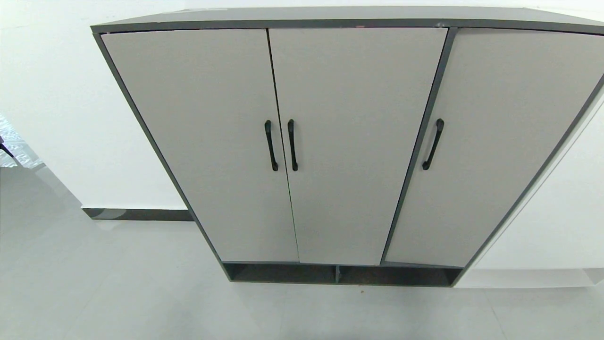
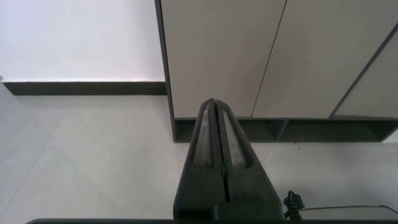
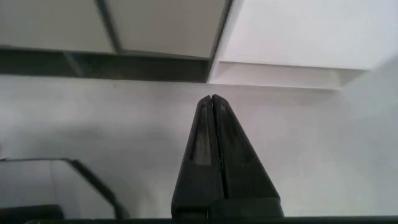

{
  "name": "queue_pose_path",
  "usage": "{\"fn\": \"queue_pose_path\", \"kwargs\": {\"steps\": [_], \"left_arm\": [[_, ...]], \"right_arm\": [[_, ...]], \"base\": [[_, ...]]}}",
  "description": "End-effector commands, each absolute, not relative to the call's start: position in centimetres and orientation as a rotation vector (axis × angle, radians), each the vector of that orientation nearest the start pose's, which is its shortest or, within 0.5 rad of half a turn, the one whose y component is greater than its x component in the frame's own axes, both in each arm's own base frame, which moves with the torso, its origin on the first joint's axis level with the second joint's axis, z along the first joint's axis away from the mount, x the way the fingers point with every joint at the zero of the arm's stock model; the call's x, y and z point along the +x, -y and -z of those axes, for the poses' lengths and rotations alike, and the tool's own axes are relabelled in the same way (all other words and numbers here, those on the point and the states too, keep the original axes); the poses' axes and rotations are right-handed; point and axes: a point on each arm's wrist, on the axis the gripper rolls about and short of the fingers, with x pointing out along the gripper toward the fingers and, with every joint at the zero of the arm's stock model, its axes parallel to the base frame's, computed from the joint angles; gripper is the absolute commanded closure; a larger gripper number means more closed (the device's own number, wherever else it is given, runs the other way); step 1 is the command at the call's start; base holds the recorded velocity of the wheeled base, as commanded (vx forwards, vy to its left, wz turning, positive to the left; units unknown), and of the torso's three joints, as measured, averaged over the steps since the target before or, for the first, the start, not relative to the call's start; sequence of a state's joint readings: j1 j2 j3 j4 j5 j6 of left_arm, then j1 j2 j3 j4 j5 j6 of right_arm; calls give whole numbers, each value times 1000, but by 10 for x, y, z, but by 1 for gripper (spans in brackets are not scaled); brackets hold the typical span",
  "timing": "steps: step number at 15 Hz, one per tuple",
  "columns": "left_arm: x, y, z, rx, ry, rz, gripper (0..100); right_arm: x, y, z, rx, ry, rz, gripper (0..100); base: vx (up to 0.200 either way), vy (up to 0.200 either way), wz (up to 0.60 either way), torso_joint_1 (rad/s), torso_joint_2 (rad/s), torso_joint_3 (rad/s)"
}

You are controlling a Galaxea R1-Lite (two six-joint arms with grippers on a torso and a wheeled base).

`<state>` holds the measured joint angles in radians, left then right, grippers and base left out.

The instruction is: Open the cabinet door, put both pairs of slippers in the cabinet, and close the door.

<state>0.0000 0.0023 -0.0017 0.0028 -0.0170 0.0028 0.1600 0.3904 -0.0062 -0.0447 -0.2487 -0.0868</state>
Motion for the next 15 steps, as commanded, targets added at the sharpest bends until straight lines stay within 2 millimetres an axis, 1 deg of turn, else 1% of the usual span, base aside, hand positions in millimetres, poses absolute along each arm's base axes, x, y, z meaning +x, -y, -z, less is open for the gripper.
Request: {"fn": "queue_pose_path", "kwargs": {"steps": [1, 2, 3, 5, 6, 9, 11, 12, 14, 15], "left_arm": [[-23, 0, -76, 3, -3, 17, 100], [-23, 0, -76, 3, -3, 17, 100], [-23, 0, -76, 3, -3, 15, 100], [-23, 0, -76, 3, -3, 15, 100], [-23, 0, -76, 2, -3, 15, 100], [-23, 0, -76, 3, -3, 15, 100], [-23, 0, -75, 3, -5, 15, 100], [-23, 0, -76, 3, -3, 15, 100], [-23, 0, -76, 5, -3, 15, 100], [-23, 0, -76, 3, -3, 15, 100]], "right_arm": [[10, 1, -84, -115, -335, -75, 100], [3, 0, -81, -61, -300, -174, 100], [-3, 1, -78, -42, -264, -230, 100], [-13, 4, -78, -17, -119, -236, 100], [-16, 4, -77, -11, -85, -233, 100], [-15, 4, -78, 25, -93, -233, 100], [-15, 6, -77, 20, -90, -354, 100], [-14, 6, -78, 19, -96, -349, 100], [-15, 3, -78, 25, -95, -181, 100], [-15, 4, -78, 27, -96, -136, 100]], "base": [[0, 0, 0, 0, 0, 0], [0, 0, 0, 0, 0, 0], [0, 0, 0, 0, 0, 0], [0, 0, 0, 0, 0, 0], [0, 0, 0, 0, 0, 0], [0, 0, 0, 0, 0, 0], [0, 0, 0, 0, 0, 0], [0, 0, 0, 0, 0, 0], [0, 0, 0, 0, 0, 0], [0, 0, 0, 0, 0, 0]]}}
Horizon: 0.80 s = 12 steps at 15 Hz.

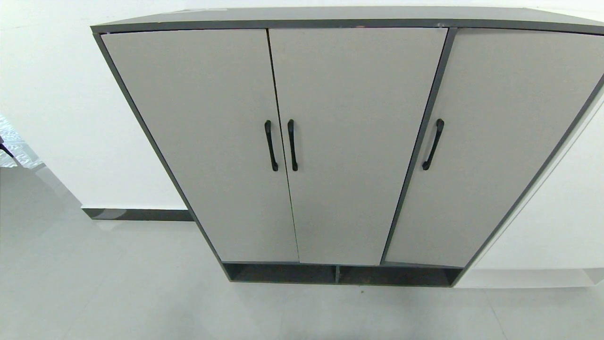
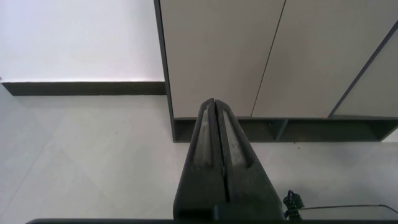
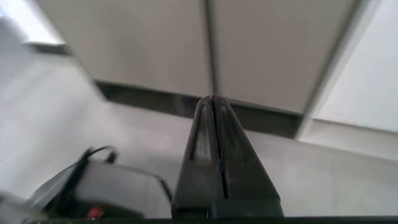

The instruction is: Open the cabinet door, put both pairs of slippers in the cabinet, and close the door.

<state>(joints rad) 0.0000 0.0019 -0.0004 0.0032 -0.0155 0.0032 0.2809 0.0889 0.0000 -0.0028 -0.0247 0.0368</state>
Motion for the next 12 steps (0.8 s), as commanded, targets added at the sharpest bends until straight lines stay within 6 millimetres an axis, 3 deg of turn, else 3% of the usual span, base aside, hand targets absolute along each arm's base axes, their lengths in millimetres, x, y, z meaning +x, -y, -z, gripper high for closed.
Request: {"fn": "queue_pose_path", "kwargs": {"steps": [1, 3, 5, 7, 12], "left_arm": [[-23, 0, -75, 3, -5, 15, 100], [-23, 0, -75, 3, -5, 15, 100], [-23, 0, -75, 3, -5, 15, 100], [-23, 0, -75, 5, -5, 15, 100], [-23, 0, -76, 5, -3, 17, 100]], "right_arm": [[-15, 4, -78, 30, -95, -110, 100], [-15, 5, -78, 31, -93, -65, 100], [-17, 2, -78, 20, -72, 117, 100], [-23, 2, -76, 23, 4, 92, 100], [-23, 2, -76, 25, 4, 94, 100]], "base": [[0, 0, 0, 0, 0, 0], [0, 0, 0, 0, 0, 0], [0, 0, 0, 0, 0, 0], [0, 0, 0, 0, 0, 0], [0, 0, 0, 0, 0, 0]]}}
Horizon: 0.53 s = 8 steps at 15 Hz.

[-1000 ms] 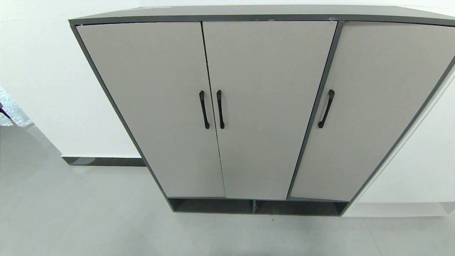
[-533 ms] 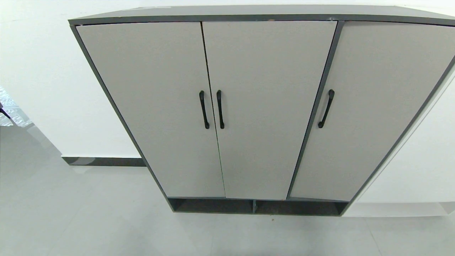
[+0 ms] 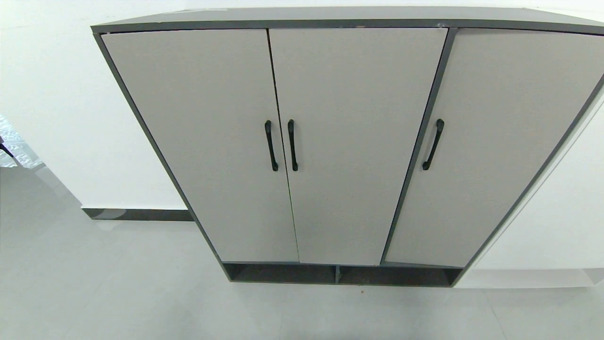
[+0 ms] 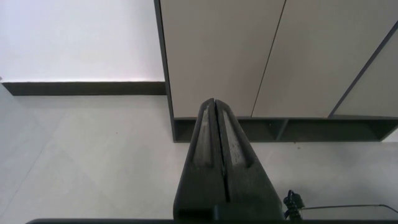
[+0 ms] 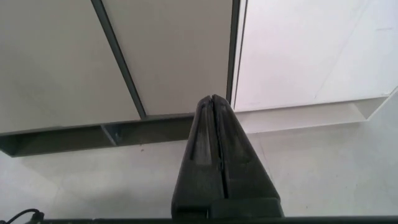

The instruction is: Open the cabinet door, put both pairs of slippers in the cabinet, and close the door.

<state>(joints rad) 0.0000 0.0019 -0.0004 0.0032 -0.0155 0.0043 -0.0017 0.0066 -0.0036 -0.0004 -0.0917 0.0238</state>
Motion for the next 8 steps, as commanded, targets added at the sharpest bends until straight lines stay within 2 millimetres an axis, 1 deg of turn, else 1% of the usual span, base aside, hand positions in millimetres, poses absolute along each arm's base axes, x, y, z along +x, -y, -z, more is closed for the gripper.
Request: {"fn": "queue_pose_path", "kwargs": {"steps": [1, 8], "left_arm": [[-23, 0, -76, 5, -3, 15, 100], [-23, 0, -75, 5, -5, 15, 100]], "right_arm": [[-23, 2, -76, 26, 3, 94, 100], [-23, 2, -76, 23, 3, 94, 100]], "base": [[0, 0, 0, 0, 0, 0], [0, 0, 0, 0, 0, 0]]}}
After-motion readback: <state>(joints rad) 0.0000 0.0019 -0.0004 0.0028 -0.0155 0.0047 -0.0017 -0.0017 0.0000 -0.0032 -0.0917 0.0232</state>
